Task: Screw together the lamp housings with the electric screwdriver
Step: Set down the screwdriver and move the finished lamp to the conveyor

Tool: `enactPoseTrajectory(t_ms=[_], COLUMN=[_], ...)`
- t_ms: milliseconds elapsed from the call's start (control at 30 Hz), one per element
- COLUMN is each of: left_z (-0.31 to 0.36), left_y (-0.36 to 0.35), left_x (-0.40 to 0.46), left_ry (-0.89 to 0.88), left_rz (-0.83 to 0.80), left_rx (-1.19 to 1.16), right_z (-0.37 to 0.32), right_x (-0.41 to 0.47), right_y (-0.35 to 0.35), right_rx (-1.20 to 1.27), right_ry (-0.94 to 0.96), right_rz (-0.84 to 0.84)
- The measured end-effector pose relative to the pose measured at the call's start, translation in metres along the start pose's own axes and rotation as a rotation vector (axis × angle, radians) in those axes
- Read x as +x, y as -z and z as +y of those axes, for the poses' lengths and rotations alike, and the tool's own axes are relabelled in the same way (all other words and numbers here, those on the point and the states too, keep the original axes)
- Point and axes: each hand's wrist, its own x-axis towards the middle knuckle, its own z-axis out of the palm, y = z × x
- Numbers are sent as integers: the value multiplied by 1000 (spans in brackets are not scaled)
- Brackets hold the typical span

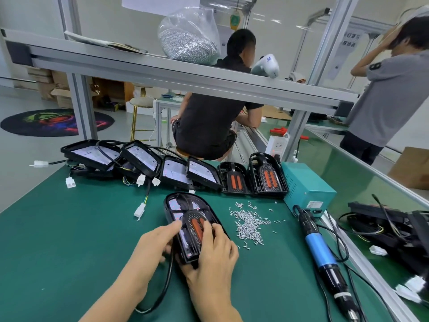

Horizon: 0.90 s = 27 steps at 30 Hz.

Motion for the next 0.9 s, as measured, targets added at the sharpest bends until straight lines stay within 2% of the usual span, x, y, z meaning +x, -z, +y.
enactPoseTrajectory(t_ms=[167, 300, 367, 433, 600, 667, 800, 900], left_z=[-3, -5, -6, -6, -7, -7, -6, -4], left_y=[-7, 1, 6, 9, 11, 12, 15, 24], left_x=[0, 4, 6, 10, 15, 14, 13, 14], left_ry=[-92, -97, -102, -110, -147, -163, -212, -243], left_rz=[91, 44, 30, 35, 14, -9, -63, -55], left_rx=[-99, -143, -154, -175, -176, -167, -143, -111], right_z=[-1, 9, 13, 18, 19, 19, 20, 30], right_x=[-12, -18, -17, -14, -1, 6, 16, 21], right_y=[-3, 1, 3, 3, 11, 13, 21, 19], right_rx=[16, 175, 256, 315, 539, 613, 926, 1086], right_ry=[98, 154, 182, 206, 54, -16, -130, -185], right_rz=[-32, -118, -229, -242, -87, -134, -266, -233])
